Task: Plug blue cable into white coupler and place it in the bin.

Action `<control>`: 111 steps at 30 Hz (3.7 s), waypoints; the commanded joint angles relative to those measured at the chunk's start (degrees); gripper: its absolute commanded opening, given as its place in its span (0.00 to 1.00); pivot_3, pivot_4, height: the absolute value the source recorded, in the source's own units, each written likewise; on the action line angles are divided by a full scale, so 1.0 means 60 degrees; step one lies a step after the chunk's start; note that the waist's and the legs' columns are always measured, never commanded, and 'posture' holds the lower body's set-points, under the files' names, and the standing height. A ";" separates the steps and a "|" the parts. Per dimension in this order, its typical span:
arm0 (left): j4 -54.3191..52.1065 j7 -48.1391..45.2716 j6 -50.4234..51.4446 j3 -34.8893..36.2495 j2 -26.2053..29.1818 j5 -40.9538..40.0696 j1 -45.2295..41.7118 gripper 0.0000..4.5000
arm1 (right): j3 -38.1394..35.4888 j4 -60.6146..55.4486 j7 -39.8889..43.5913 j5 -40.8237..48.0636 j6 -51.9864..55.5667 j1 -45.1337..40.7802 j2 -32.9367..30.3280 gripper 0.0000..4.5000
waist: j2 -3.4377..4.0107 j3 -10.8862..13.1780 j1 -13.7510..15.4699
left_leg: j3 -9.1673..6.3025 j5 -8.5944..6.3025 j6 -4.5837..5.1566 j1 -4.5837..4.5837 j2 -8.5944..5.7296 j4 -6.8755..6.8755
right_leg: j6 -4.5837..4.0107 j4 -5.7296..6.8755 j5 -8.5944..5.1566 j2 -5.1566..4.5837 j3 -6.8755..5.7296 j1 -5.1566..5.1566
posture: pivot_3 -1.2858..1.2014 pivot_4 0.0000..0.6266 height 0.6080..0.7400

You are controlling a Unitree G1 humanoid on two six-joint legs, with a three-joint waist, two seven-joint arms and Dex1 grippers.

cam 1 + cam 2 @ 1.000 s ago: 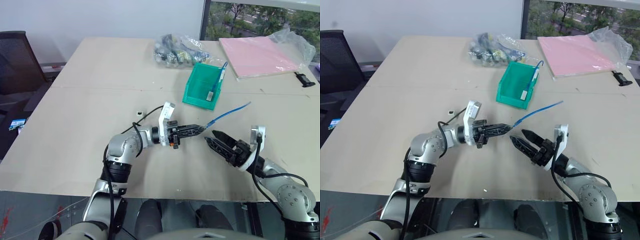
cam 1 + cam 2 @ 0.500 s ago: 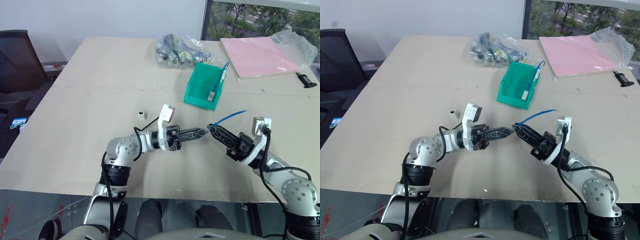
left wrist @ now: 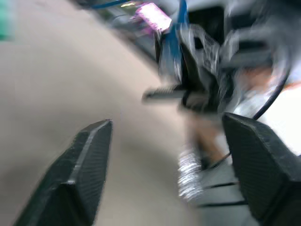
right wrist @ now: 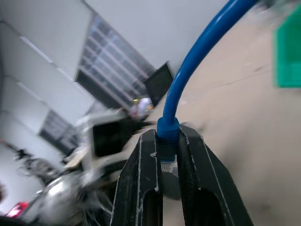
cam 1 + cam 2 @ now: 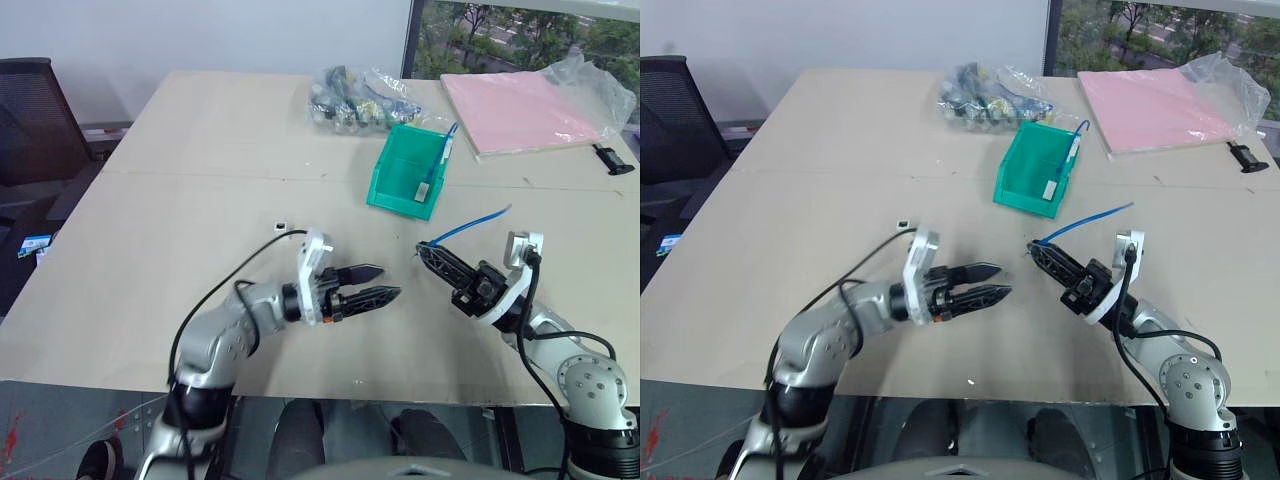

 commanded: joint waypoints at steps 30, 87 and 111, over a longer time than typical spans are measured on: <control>0.4781 0.6717 -0.6306 0.0849 -0.1880 0.6005 -0.0479 0.52 | 0.0205 0.0047 0.0287 -0.1854 -0.0947 -0.0682 0.0208 0.00 | 0.0033 -0.0032 0.0156 | -0.0011 0.0000 0.0004 0.0001 -0.0011 0.0010 | 0.0018 0.0058 0.0010 -0.0004 -0.0008 0.0006 | 0.52 0.24 0.83; 1.3070 -0.6621 -1.1321 -0.2519 -0.1169 0.4918 -0.5462 0.11 | 0.3827 0.4260 0.5983 -0.8591 -0.6596 -0.2058 -0.1990 0.00 | 0.0032 -0.0079 0.0221 | -0.0023 0.0000 0.0006 0.0023 -0.0010 0.0045 | 0.0018 0.0007 0.0009 -0.0003 -0.0053 0.0070 | 0.52 0.24 0.83; 1.1328 -0.4572 -1.0157 -0.1766 -0.0400 0.5336 -0.4890 0.82 | 0.2453 0.3210 0.4512 -0.6462 -0.2815 -0.3488 -0.1198 0.00 | 0.0133 -0.0268 -0.0008 | -0.0019 -0.0005 0.0012 0.0165 -0.0009 -0.0021 | 0.0012 -0.0020 0.0005 -0.0001 -0.0046 0.0200 | 0.52 0.24 0.83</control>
